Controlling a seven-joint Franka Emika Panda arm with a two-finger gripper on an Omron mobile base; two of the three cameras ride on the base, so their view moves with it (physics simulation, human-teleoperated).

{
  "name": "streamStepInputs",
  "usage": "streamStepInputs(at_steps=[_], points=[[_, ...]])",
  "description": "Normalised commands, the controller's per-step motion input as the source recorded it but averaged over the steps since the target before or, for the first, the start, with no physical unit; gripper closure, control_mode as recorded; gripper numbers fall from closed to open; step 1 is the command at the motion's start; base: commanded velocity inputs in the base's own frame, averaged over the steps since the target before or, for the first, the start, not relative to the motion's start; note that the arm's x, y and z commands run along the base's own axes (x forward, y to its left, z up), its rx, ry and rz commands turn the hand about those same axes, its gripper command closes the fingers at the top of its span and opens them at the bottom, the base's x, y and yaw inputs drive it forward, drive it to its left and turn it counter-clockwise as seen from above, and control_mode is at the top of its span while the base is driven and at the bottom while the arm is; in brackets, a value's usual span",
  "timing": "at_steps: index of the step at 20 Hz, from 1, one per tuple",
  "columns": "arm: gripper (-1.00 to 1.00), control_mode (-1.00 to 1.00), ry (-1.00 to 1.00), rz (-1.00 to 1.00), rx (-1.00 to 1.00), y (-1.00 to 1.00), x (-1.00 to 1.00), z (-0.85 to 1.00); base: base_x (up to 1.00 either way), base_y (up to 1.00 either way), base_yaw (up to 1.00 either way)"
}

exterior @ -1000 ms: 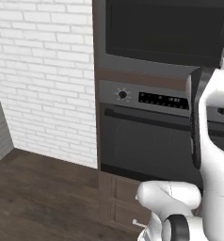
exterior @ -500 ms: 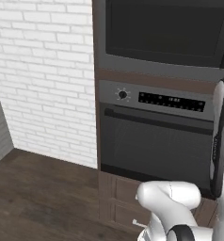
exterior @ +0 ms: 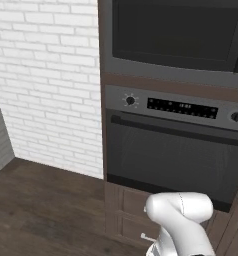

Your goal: Pick the broccoli from the sink and place it in the bowl. Then pick the bowl and place it in the microwave. Then close the microwave door and press the start button.

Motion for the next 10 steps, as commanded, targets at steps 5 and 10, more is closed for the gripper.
streamStepInputs(at_steps=[5, 10], points=[[1.00, -1.00, 0.03, 0.08, -0.44, 0.00, -0.53, 0.00, 0.00, 0.00, 0.00], [1.00, -1.00, 0.00, 0.00, -0.31, 0.00, -0.05, 0.00, 0.00, 0.00, 0.00]])
